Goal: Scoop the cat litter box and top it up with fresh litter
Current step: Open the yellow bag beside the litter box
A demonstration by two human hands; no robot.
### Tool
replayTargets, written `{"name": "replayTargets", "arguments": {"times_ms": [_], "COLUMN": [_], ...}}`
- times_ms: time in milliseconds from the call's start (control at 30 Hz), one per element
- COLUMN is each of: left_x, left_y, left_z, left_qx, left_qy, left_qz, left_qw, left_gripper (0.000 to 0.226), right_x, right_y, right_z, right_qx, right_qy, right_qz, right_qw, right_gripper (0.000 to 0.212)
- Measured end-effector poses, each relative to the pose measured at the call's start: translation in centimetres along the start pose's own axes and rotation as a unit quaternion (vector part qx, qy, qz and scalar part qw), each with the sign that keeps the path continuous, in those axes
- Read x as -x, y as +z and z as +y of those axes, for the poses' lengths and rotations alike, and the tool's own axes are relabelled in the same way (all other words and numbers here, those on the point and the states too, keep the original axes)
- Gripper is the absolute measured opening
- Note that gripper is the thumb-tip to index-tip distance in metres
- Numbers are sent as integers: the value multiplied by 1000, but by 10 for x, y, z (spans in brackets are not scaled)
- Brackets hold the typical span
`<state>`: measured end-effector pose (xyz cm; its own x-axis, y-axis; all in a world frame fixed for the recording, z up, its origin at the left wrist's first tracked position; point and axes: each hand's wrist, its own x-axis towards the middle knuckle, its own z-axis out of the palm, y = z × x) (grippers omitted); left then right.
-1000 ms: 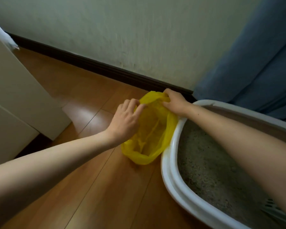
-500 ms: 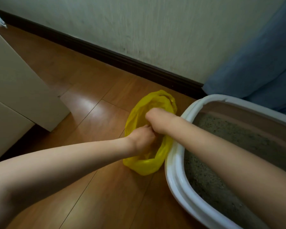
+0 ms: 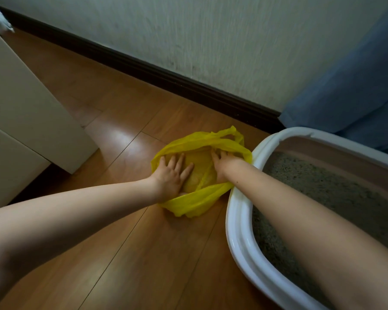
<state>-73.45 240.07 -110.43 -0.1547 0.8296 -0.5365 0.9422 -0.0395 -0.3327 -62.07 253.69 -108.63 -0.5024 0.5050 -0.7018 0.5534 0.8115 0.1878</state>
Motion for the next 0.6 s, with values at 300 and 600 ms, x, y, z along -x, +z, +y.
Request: {"name": "replayTargets", "arguments": {"times_ms": [300,600], "left_x": [5,13], "left_y": [-47,-21], "left_z": [19,46], "left_qx": [78,-22], "left_qy": [107,92], "left_qz": [86,-74], "left_qw": [987,993], "left_gripper": [42,86], "right_x": [35,26], "right_y": [-44,-32], "right_z": [3,26], "right_qx": [-53,-69], "right_qy": [-120,-121], "right_qz": [185,80], "right_qw": [974,987], "right_gripper": [39,93]}}
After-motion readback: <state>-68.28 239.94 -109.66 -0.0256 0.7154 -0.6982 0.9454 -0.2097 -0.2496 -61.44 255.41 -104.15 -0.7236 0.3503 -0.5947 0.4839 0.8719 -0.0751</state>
